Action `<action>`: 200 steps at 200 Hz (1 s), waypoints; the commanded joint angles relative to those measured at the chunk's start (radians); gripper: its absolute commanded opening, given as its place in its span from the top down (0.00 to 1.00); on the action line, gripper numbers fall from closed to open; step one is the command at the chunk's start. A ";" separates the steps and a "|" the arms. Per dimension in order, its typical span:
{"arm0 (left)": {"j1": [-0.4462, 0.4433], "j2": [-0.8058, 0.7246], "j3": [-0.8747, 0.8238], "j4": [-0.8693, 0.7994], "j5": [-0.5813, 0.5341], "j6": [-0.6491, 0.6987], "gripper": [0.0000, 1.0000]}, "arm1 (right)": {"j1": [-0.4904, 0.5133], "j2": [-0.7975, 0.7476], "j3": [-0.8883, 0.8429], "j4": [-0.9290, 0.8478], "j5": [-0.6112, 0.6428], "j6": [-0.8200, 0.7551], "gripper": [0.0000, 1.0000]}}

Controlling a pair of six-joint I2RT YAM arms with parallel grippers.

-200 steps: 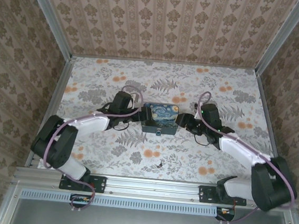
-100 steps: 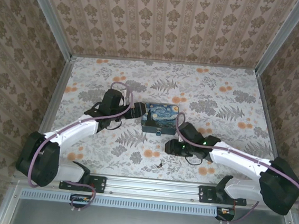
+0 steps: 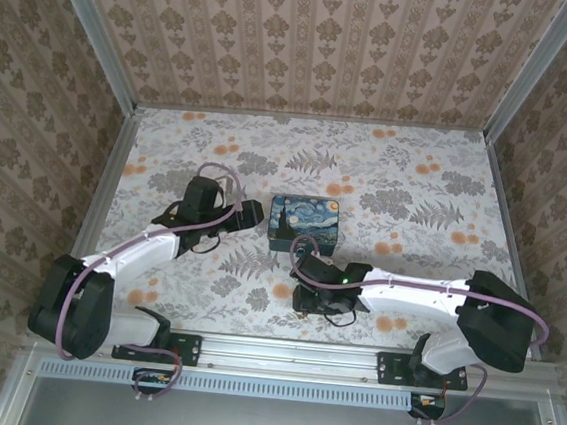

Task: Unlock the padlock with the key

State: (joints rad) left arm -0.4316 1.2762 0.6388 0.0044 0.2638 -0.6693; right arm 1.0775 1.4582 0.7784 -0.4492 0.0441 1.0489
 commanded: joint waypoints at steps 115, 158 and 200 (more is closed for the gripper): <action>0.067 0.002 -0.085 0.163 0.105 -0.006 0.00 | 0.062 0.152 0.110 -0.154 0.059 0.204 0.60; 0.076 0.005 -0.088 0.172 0.115 -0.006 0.00 | 0.065 0.162 0.108 -0.148 0.038 0.211 0.65; 0.082 0.008 -0.093 0.186 0.112 -0.011 0.00 | 0.072 0.167 0.105 -0.148 0.021 0.218 0.67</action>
State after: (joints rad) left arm -0.3580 1.2743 0.5579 0.1661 0.3603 -0.6704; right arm 1.1397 1.6058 0.8688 -0.5503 0.0868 1.2095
